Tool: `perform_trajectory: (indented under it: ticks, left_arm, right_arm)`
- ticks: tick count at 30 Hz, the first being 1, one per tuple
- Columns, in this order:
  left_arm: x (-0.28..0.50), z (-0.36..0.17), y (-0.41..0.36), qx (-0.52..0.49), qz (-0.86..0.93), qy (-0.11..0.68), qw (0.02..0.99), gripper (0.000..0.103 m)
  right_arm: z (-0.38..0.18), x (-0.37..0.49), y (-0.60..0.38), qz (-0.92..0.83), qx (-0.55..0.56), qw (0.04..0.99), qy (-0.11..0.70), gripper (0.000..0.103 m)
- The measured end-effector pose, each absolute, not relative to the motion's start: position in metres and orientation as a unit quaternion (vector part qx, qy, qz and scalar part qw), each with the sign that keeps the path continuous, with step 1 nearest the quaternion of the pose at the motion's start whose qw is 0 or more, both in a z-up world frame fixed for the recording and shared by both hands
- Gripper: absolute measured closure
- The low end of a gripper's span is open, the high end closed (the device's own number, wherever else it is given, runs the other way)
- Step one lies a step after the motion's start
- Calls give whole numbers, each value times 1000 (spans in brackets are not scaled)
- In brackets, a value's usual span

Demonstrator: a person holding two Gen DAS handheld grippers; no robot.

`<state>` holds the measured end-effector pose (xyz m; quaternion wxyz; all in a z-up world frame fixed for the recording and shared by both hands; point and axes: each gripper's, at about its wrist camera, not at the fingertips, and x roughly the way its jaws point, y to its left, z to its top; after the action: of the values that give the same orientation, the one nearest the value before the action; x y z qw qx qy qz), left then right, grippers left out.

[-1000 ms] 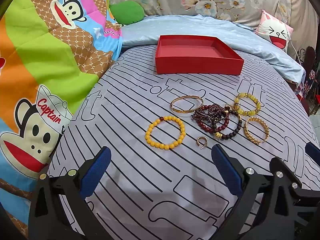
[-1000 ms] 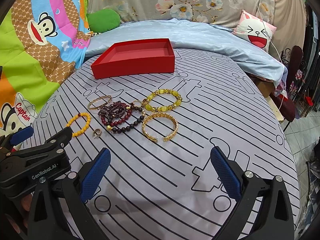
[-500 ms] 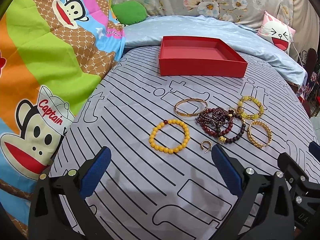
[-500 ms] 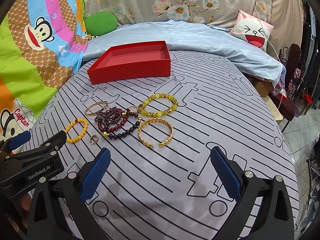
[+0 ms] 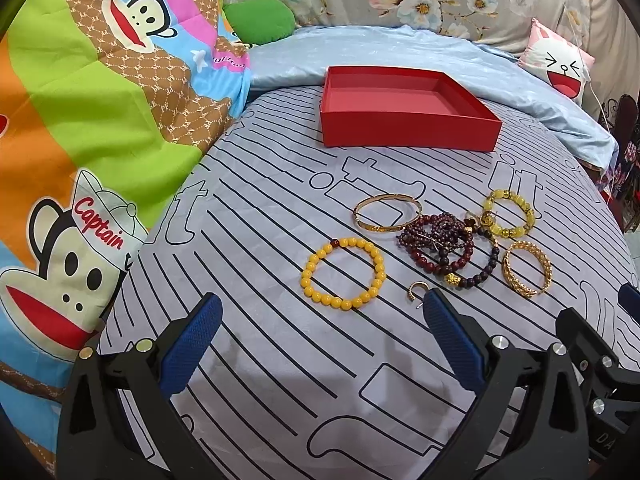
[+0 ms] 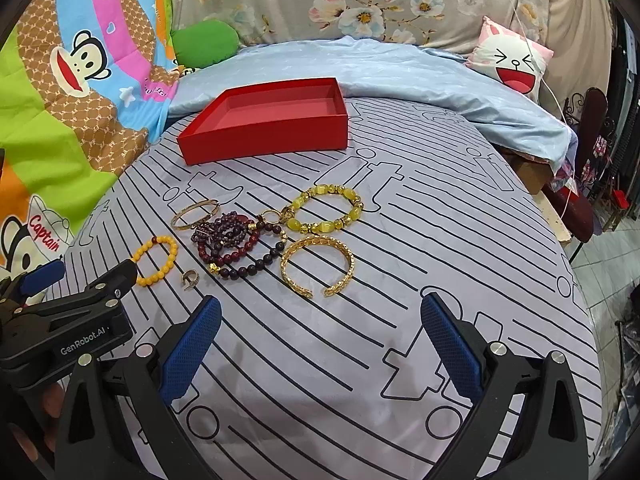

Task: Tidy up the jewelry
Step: 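Grasp the thin gold bangle with the left tool while the right tool grasps the twisted gold cuff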

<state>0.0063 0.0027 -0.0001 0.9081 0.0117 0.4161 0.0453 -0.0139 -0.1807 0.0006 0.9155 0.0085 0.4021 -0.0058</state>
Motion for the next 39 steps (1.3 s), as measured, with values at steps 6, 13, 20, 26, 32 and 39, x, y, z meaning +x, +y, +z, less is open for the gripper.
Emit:
perform_trajectory:
  ticks: [6, 13, 20, 26, 32, 39]
  left_arm:
    - [7, -2, 2, 12, 43, 417, 908, 7]
    - [11, -4, 3, 9, 37, 420, 907, 7]
    - [17, -10, 13, -5, 44, 427, 903, 7]
    - [25, -18, 24, -22, 56, 439, 896, 7]
    - [34, -26, 25, -19, 47, 451, 891, 7]
    - [44, -30, 20, -10, 36, 455, 890, 7]
  right_arm:
    - [-1, -12, -180, -5, 7, 915, 403, 7]
    - [-5, -9, -182, -6, 14, 913, 409, 7]
    - [-9, 2, -191, -7, 28, 908, 417, 7]
    - [-17, 16, -192, -2, 27, 903, 428, 7]
    - [-26, 32, -186, 5, 18, 899, 437, 7]
    - [-36, 46, -182, 12, 12, 895, 445, 9]
